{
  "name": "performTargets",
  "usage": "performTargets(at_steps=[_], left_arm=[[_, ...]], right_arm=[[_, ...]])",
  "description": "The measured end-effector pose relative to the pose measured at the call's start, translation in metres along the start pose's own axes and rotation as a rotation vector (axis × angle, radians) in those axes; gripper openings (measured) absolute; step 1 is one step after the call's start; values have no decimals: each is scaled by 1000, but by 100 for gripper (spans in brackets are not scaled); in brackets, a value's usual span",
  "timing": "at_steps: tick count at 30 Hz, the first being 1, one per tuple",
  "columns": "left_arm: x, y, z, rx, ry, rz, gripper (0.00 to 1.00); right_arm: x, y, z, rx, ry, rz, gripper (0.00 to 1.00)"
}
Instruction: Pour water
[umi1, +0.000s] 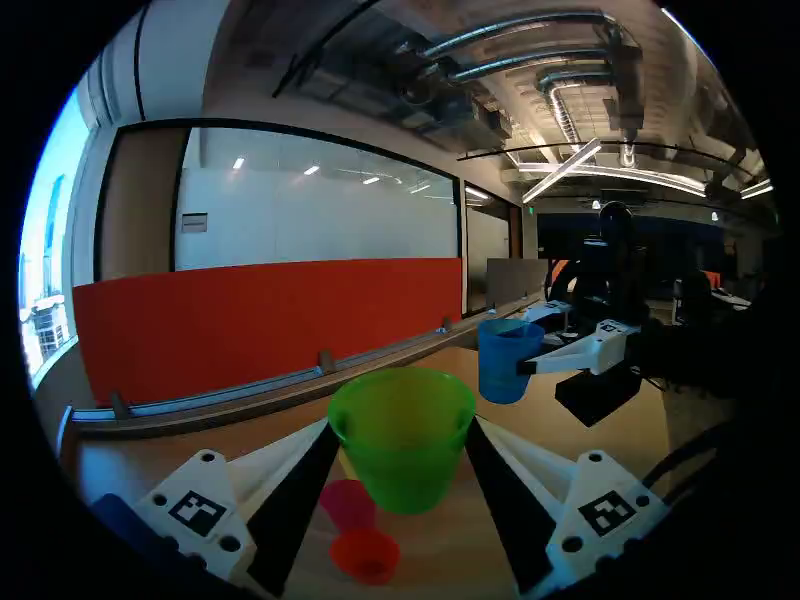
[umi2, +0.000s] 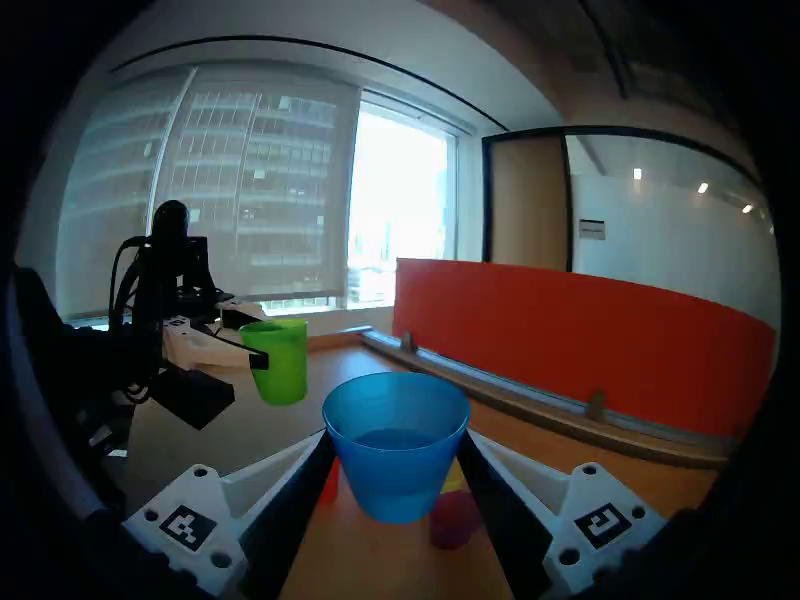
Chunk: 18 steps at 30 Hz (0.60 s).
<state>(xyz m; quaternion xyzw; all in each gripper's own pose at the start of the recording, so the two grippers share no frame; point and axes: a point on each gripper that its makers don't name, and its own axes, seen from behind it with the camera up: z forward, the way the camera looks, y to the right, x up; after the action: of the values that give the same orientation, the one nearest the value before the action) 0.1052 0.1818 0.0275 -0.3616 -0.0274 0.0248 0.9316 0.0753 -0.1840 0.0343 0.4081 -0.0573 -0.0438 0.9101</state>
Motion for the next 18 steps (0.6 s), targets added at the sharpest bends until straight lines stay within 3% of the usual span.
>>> performTargets(at_steps=[18], left_arm=[[-16, 5, 2, -21, -17, -3, 86]], right_arm=[[4, 1, 6, -2, 29, -4, 88]])
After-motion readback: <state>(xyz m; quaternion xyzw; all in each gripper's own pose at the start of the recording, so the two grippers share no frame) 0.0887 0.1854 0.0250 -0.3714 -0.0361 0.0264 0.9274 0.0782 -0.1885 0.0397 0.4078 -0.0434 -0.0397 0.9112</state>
